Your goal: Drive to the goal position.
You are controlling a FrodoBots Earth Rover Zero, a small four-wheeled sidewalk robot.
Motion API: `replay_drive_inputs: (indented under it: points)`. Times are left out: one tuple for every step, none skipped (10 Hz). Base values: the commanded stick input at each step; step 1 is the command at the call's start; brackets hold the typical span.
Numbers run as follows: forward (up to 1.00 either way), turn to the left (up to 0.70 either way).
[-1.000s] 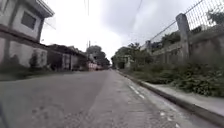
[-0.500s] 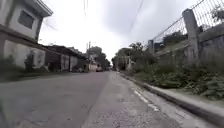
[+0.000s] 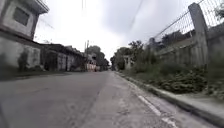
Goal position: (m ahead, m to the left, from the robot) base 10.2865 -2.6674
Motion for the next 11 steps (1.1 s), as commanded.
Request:
replay_drive_inputs:
  points:
    - [1.0,0.0]
    - [1.0,0.0]
    - [1.0,-0.16]
    - [1.0,-0.36]
    - [1.0,-0.04]
    - [1.0,0.0]
    - [1.0,0.0]
    - [1.0,0.0]
    - [1.0,-0.02]
    - [1.0,-0.28]
    - [1.0,-0.4]
